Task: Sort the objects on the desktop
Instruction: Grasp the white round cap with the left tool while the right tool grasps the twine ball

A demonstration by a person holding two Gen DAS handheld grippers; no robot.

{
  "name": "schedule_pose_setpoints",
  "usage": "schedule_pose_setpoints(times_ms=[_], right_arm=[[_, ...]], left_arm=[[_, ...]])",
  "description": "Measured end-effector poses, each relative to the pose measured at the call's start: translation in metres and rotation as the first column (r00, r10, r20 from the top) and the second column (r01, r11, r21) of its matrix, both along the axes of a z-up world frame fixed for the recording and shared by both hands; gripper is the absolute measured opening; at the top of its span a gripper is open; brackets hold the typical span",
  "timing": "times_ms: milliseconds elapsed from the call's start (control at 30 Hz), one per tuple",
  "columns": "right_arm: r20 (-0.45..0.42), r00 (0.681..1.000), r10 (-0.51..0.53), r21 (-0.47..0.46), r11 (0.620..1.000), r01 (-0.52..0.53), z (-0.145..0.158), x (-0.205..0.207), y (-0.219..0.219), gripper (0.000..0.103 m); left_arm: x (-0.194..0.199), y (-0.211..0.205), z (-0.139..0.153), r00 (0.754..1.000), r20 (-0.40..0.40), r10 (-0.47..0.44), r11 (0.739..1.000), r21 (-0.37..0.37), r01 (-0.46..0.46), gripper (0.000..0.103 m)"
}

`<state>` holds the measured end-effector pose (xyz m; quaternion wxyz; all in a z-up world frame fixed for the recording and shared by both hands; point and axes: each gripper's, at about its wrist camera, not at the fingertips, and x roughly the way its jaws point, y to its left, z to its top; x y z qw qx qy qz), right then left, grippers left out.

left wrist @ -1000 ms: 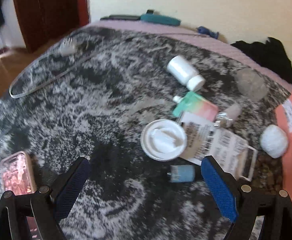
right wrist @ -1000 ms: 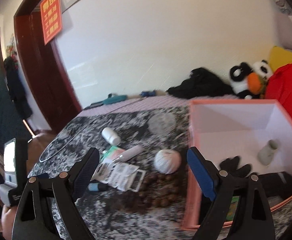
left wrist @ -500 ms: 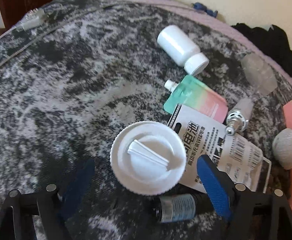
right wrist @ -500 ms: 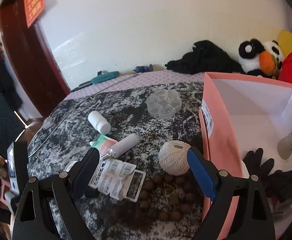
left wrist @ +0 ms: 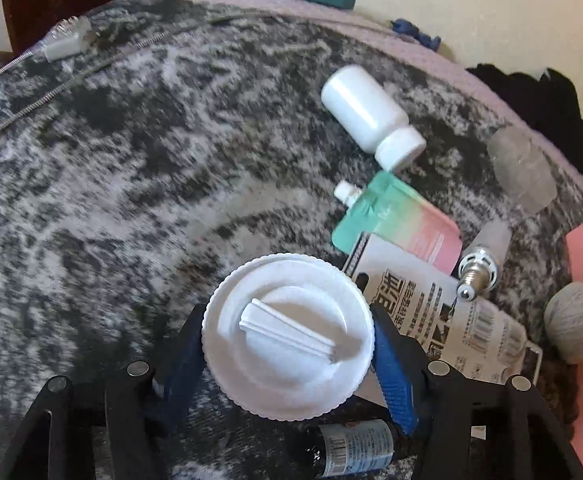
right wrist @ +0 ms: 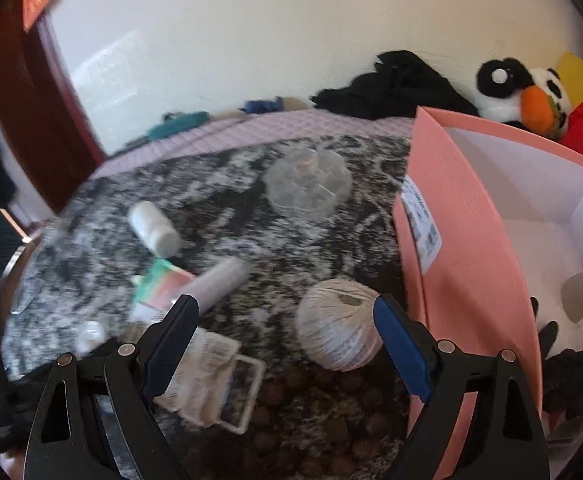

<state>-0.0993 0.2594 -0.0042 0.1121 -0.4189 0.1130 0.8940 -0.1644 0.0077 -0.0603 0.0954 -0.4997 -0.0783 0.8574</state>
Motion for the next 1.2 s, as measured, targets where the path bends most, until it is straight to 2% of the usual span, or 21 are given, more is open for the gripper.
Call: schedule_pose_setpoints(times_ms=[133, 300, 367, 433, 467, 500, 533, 567, 800, 933, 1067, 1200], right_arm=[[0.073, 0.997, -0.012, 0.079, 0.997, 0.007, -0.023, -0.014, -0.006, 0.091], [0.103, 0.994, -0.033, 0.202, 0.979, 0.012, -0.042, -0.021, -0.013, 0.093], [0.121, 0.992, -0.029, 0.264, 0.965, -0.004, -0.050, -0.023, -0.018, 0.095], [0.148, 0.988, -0.033, 0.358, 0.933, -0.023, -0.063, -0.027, -0.022, 0.098], [0.162, 0.986, -0.036, 0.405, 0.914, -0.033, -0.069, -0.029, -0.024, 0.096], [0.164, 0.985, -0.049, 0.440, 0.897, -0.028, -0.072, -0.029, -0.024, 0.088], [0.160, 0.985, -0.066, 0.470, 0.882, -0.017, -0.072, -0.030, -0.022, 0.066], [0.155, 0.986, -0.068, 0.477, 0.879, -0.014, -0.069, -0.029, -0.017, 0.067], [0.135, 0.991, 0.026, 0.348, 0.935, -0.072, -0.049, -0.023, -0.018, 0.066], [0.089, 0.993, 0.079, 0.321, 0.941, -0.104, -0.028, -0.015, -0.036, 0.066], [0.040, 0.990, 0.133, 0.225, 0.965, -0.138, -0.006, 0.000, -0.048, 0.066], [-0.016, 0.985, 0.174, 0.204, 0.965, -0.167, 0.022, 0.018, -0.061, 0.066]], left_arm=[[0.002, -0.006, 0.010, 1.000, -0.011, 0.006, 1.000, 0.001, -0.006, 0.065], [0.001, -0.011, 0.011, 1.000, -0.002, 0.007, 1.000, 0.002, -0.007, 0.065], [0.001, -0.010, 0.010, 1.000, 0.003, 0.005, 1.000, -0.002, -0.005, 0.065], [0.001, -0.008, 0.009, 1.000, 0.007, 0.002, 1.000, -0.006, -0.002, 0.065], [0.002, -0.007, 0.009, 1.000, 0.008, 0.000, 1.000, -0.007, 0.000, 0.065], [0.002, -0.006, 0.010, 1.000, 0.006, -0.002, 1.000, -0.009, 0.002, 0.065], [0.003, -0.006, 0.011, 1.000, 0.003, -0.003, 1.000, -0.012, 0.003, 0.065], [0.003, -0.006, 0.012, 1.000, 0.000, -0.004, 1.000, -0.016, 0.004, 0.065], [0.006, -0.007, 0.020, 1.000, -0.019, -0.002, 1.000, -0.031, 0.001, 0.065], [0.011, -0.008, 0.029, 0.999, -0.034, 0.001, 0.999, -0.042, -0.002, 0.065], [0.020, -0.012, 0.043, 0.998, -0.056, 0.006, 0.999, -0.049, -0.009, 0.065], [0.033, -0.012, 0.063, 0.996, -0.089, 0.006, 0.999, -0.040, -0.010, 0.065]])
